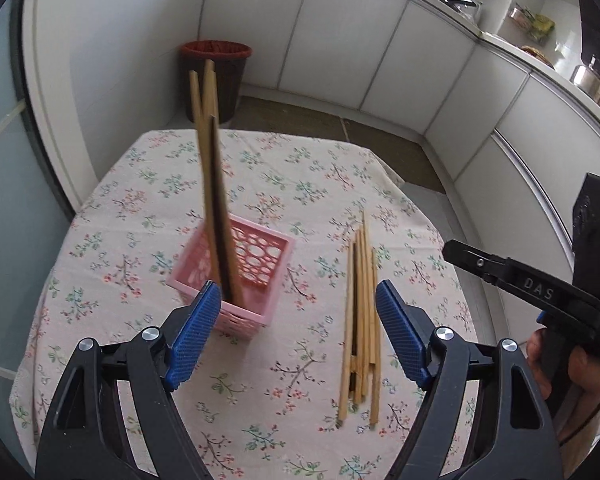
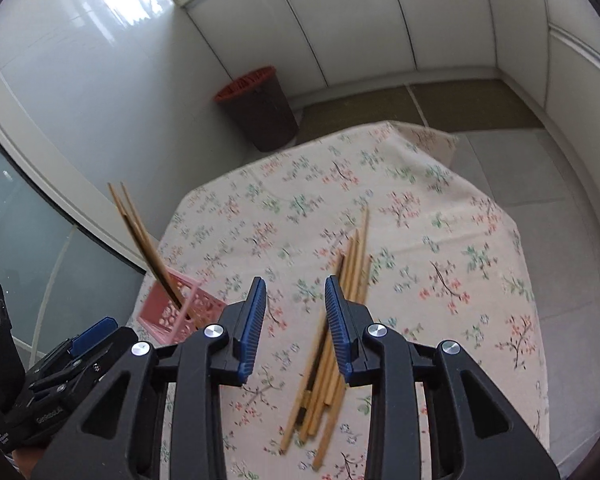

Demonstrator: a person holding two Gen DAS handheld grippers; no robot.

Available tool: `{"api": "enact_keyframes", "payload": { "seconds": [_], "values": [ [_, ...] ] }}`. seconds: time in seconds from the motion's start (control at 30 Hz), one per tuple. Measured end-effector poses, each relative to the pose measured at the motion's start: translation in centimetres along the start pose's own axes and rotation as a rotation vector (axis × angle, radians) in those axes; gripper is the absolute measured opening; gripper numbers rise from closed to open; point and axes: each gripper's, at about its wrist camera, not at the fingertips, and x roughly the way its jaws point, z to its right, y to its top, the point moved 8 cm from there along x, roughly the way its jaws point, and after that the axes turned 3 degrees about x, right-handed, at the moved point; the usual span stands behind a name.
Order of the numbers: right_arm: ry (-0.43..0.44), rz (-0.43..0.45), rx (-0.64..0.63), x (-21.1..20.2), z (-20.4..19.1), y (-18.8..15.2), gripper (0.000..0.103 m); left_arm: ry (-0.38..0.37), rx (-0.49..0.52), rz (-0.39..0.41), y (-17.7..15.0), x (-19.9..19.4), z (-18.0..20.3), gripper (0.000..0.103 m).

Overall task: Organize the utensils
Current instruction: 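Close the left gripper on another chopstick while the right gripper approaches the bundle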

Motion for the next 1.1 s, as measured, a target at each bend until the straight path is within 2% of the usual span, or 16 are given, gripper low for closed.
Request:
{"api": "enact_keyframes", "payload": {
  "seconds": [0.1, 0.23, 0.3, 0.5, 0.57, 0.63, 0.7, 0.83, 0.93, 1.1],
  "values": [
    [0.036, -0.022, 0.063, -0.4, 1.7, -0.3, 0.032, -0.029, 0.030, -0.058, -1.4, 1.8, 1.9, 0.075],
    [0.020, -0.037, 0.063, -1.0, 2.8, -0.6, 0.032, -0.058, 0.063, -0.128, -3.2, 4.1, 3.9, 0.075],
    [0.004, -0.054, 0.072, -0.7, 3.4, -0.9, 0.032, -0.050, 0.081, -0.162, -4.2, 5.4, 4.3, 0.074],
    [-0.013, -0.078, 0.074, -0.2, 4.1, -1.0, 0.032, -0.029, 0.088, -0.249, -5.7, 9.4, 4.7, 0.057],
    [-0.014, -0.085, 0.074, 0.1, 4.2, -1.1, 0.032, -0.007, 0.085, -0.259, -5.7, 10.5, 4.3, 0.053],
    [-0.014, -0.089, 0.072, 0.3, 4.0, -1.1, 0.032, 0.003, 0.089, -0.270, -5.8, 11.5, 4.1, 0.041],
    [-0.015, -0.093, 0.064, 0.3, 3.9, -1.2, 0.032, 0.015, 0.102, -0.279, -5.8, 12.2, 4.0, 0.036],
    [-0.022, -0.086, 0.067, 0.3, 4.2, -0.9, 0.032, 0.027, 0.127, -0.290, -6.0, 13.3, 3.7, 0.032],
    [-0.033, -0.080, 0.077, 0.3, 4.6, -0.7, 0.032, -0.014, 0.142, -0.299, -6.0, 13.8, 3.9, 0.031],
    [-0.035, -0.086, 0.070, 0.7, 4.3, -0.9, 0.032, -0.021, 0.195, -0.296, -6.0, 14.0, 4.5, 0.030]
  ]
}}
